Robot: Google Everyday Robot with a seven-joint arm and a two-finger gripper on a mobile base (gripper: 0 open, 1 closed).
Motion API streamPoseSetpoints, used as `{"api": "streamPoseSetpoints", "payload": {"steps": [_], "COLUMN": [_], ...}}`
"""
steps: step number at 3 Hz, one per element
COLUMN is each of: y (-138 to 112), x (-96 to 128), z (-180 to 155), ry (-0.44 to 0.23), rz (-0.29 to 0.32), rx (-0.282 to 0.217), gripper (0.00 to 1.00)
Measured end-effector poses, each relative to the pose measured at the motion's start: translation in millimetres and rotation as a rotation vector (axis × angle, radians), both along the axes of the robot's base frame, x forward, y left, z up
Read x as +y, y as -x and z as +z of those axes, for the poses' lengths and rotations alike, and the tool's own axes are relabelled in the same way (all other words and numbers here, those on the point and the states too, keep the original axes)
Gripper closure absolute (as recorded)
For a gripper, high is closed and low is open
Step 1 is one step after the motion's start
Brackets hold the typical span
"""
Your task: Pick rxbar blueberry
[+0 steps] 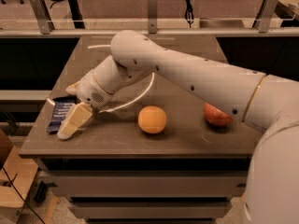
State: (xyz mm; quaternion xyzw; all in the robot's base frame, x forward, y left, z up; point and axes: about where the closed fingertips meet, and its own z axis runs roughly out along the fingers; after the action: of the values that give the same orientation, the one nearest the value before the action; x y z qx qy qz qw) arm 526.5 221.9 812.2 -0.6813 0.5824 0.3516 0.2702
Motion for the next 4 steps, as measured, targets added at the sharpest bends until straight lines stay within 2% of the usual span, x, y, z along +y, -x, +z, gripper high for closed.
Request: {"api": "streamPoseSetpoints", "payload": {"steps": [3, 4], "y": [0.6, 0.6], "x": [-1.2, -1.2], "z": [10.9, 12.7], "ry": [-0.021, -0.021], "rz": [-0.011, -0.011], "rx": [-0.014, -0.014], "gripper": [0.87, 1.0]}}
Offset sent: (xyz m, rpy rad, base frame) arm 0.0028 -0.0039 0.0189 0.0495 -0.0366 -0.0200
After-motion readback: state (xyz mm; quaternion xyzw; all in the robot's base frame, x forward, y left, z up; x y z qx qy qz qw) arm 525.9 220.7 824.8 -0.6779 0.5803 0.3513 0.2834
